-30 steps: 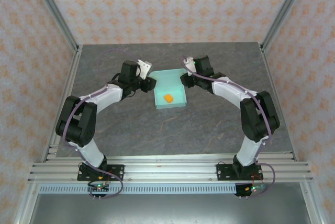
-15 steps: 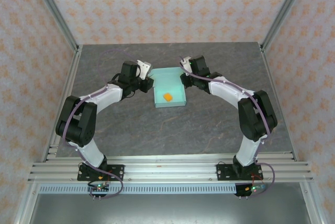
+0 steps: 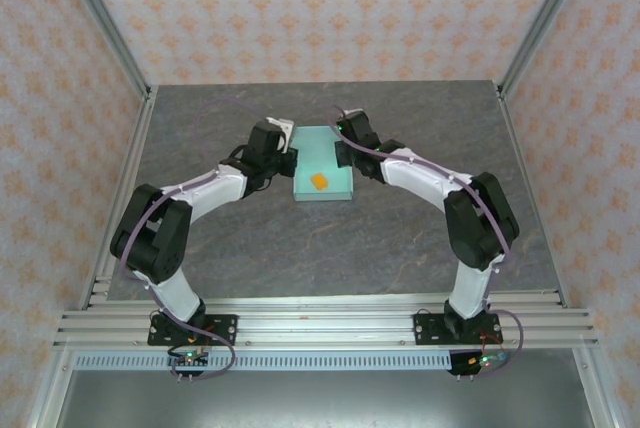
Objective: Fold the paper box
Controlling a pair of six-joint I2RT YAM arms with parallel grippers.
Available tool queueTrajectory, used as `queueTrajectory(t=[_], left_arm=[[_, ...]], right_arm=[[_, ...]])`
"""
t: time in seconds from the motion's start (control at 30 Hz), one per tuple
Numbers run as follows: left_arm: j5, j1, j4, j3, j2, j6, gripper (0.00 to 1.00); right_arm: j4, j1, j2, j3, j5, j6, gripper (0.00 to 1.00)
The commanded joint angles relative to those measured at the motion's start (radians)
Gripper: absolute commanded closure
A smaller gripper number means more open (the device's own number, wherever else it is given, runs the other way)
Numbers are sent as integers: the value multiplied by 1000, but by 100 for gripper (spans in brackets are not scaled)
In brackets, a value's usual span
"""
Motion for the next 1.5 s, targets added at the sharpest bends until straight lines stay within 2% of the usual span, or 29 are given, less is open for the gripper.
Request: queueTrajectory(t=[0.0,0.17,0.3,0.43,0.73,1.0,1.47], left_arm=[[-219,-35,16,20,-33,-196,93],[-355,-83,41,18,-10,-293,94],[-450,-123,64,5,3,-327,100],[-526,-160,118,-37,17,-350,100],[-651,-222,216,-125,37,-384,100],[-760,-284,245,-155,60,-474,100],[-959,-384,377,-256,103,-450,100]], right_arm=[[-24,19,7,21,179,134,97],[46,22,-2,-18,207,198,98],[129,30,-17,-69,204,200,99],[209,34,-33,-122,189,199,100],[333,37,-54,-215,159,227,100],[384,59,-69,-264,170,230,100],[525,70,-130,-416,167,184,100]])
